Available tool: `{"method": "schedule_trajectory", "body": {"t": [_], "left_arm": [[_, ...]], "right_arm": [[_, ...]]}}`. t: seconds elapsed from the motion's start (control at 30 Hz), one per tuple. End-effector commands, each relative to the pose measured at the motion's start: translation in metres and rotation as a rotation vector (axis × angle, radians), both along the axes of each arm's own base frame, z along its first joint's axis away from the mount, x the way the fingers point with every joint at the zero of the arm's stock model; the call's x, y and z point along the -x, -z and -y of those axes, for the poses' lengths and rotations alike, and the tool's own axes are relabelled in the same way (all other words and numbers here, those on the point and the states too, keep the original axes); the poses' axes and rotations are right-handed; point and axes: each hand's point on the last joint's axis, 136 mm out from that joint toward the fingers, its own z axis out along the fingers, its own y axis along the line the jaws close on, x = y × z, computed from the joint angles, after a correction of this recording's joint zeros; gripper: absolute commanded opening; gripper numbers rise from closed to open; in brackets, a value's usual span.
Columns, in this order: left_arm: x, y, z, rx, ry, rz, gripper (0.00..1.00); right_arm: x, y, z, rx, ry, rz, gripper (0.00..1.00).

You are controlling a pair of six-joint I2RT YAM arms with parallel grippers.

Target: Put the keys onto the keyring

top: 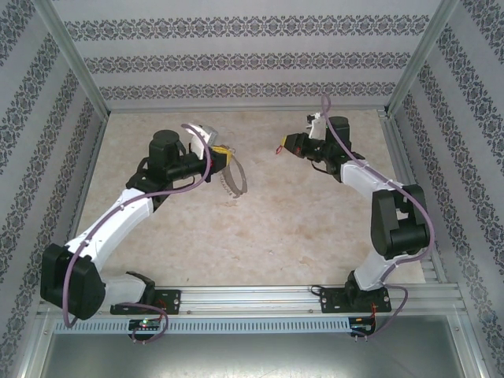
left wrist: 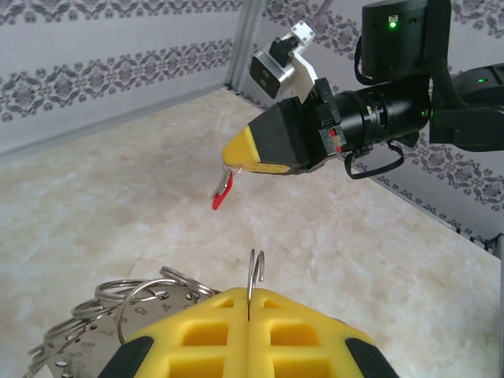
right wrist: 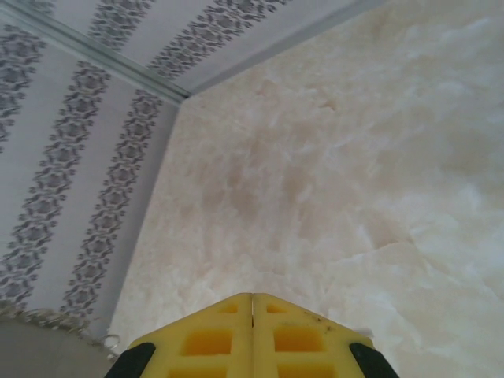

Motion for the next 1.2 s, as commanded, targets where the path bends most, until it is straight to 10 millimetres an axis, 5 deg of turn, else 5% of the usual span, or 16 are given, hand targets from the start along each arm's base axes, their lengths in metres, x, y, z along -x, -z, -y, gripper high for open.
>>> {"method": "schedule_trajectory", "body": {"t": [0.0,0.3,0.7,1.17], "left_arm": [[0.006,-0.021,0.019,0.004,0.127,0.089,0.00],[0.007,-0.024,0.050,-0.049,0.282,0.089,0.00],[0.023,-0.032,0.070,-0.060,0.396,0.106,0.00],[0.033,-0.035,0.078,-0.049,0.455,0.082,0.00]], "right_arm": [[0.019,-0.046,-0.011,-0.066,-0.135,0.172,0.00],[0.060,-0.093,-0.014,-0.079,-0.262,0.379,0.00],[0.109,-0.128,-0.012,-0.052,-0.284,0.551,0.00],[0.144,-0.137,-0.048,-0.051,-0.426,0.625,0.00]]}}
